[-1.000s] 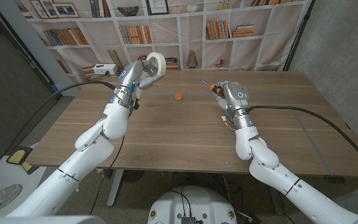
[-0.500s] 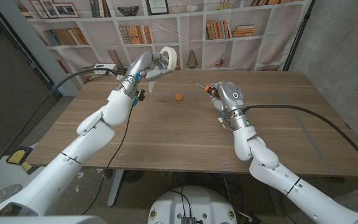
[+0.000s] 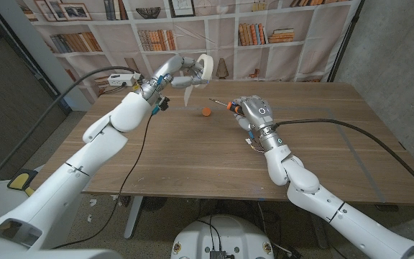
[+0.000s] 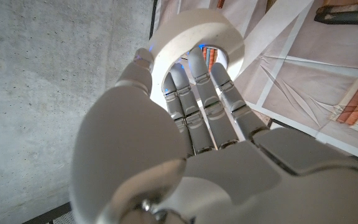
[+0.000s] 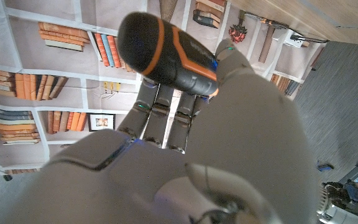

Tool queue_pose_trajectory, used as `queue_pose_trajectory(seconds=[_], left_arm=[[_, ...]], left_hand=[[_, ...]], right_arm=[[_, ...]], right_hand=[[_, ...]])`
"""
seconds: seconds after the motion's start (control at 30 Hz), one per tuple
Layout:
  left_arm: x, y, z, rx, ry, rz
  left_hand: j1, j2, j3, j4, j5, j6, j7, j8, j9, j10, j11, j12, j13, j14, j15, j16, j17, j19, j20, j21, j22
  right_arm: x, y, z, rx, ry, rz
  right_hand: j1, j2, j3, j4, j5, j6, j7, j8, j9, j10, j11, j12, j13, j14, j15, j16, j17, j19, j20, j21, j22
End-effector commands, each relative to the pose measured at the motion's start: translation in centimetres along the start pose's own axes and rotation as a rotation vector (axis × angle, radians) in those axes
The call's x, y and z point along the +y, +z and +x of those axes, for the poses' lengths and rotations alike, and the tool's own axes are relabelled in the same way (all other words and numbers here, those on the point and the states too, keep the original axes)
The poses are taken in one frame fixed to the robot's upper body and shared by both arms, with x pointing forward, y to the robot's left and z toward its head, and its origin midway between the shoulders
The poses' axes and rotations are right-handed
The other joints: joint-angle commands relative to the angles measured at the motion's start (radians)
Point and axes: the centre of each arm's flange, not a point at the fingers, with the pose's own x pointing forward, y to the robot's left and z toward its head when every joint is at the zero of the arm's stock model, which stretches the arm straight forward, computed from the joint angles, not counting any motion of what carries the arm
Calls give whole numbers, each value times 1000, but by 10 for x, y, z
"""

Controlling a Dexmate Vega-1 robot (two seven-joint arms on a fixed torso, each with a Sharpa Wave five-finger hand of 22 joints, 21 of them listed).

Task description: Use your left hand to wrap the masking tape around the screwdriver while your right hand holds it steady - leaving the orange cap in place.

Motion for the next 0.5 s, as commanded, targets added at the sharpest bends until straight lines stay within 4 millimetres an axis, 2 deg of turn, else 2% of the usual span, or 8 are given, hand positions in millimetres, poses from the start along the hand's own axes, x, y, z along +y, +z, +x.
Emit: queue_pose_trajectory(seconds=[0.03, 0.5], left_arm=[[13, 5, 6, -45, -94, -80], [12, 10, 2, -88, -113, -174]], left_hand=[[160, 154, 3, 5, 8, 20, -26, 2, 18, 46, -46, 3, 8, 83, -180, 0, 6, -6, 0, 12, -1], [168, 158, 2, 5, 8, 11, -17, -1, 24, 42, -44, -1, 24, 84, -180, -2, 20, -7, 2, 30, -4]], right_arm=[[7, 15, 5, -82, 27, -9], [13, 27, 25, -121, 12, 16]], right_hand=[[138, 134, -2, 4, 7, 183, -146, 4, 3, 84, -78, -2, 4, 216, -308, -8, 5, -5, -147, 11, -1], [139, 134, -5, 5, 13, 186, -148, 0, 1, 86, -76, -7, 5, 219, -308, -16, 11, -10, -147, 23, -11]])
